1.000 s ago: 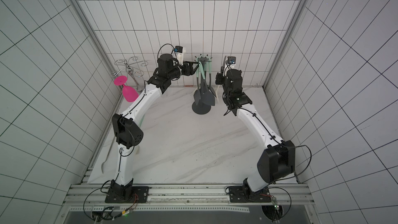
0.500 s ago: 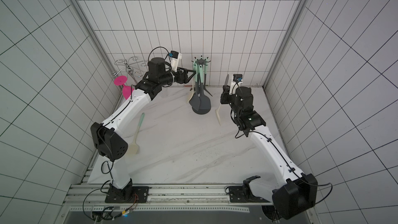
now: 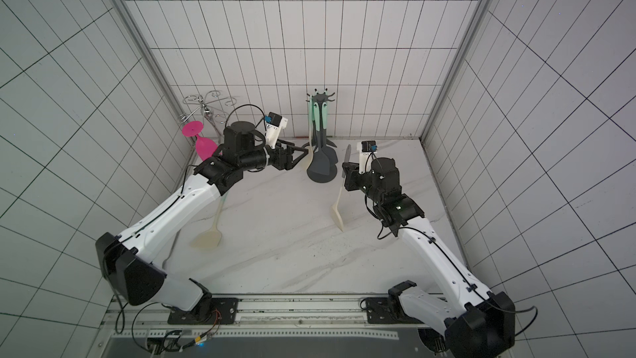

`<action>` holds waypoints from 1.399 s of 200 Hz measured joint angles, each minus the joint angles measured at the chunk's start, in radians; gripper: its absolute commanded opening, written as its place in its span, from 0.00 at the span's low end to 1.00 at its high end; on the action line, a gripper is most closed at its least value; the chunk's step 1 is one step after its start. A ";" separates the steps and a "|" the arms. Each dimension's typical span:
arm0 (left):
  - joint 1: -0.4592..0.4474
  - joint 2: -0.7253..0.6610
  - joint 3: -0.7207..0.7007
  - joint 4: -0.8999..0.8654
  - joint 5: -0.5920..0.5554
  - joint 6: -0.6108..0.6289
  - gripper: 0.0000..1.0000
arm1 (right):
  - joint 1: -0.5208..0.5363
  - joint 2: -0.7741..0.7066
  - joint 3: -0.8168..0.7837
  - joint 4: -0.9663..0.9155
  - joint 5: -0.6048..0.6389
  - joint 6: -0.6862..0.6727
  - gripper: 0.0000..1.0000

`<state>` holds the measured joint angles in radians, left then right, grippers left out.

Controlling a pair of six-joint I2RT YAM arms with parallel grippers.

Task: Take the spatula off the kitchen utensil rack
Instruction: Place the spatula at the center of the board.

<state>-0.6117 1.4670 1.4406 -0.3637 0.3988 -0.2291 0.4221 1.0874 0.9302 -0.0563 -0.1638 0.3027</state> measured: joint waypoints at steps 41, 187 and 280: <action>-0.186 -0.081 -0.137 0.105 -0.145 -0.121 0.66 | 0.094 -0.008 -0.101 0.044 -0.014 -0.009 0.00; -0.158 0.061 -0.163 0.194 -0.238 -0.384 0.46 | 0.267 -0.006 -0.100 0.037 0.088 -0.185 0.00; 0.047 -0.024 -0.210 0.194 0.143 -0.231 0.00 | 0.179 -0.006 0.003 -0.056 -0.271 -0.080 0.55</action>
<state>-0.5652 1.4425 1.2308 -0.1696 0.5423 -0.4603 0.6006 1.0817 0.9329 -0.1120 -0.4351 0.2222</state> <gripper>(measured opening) 0.101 0.550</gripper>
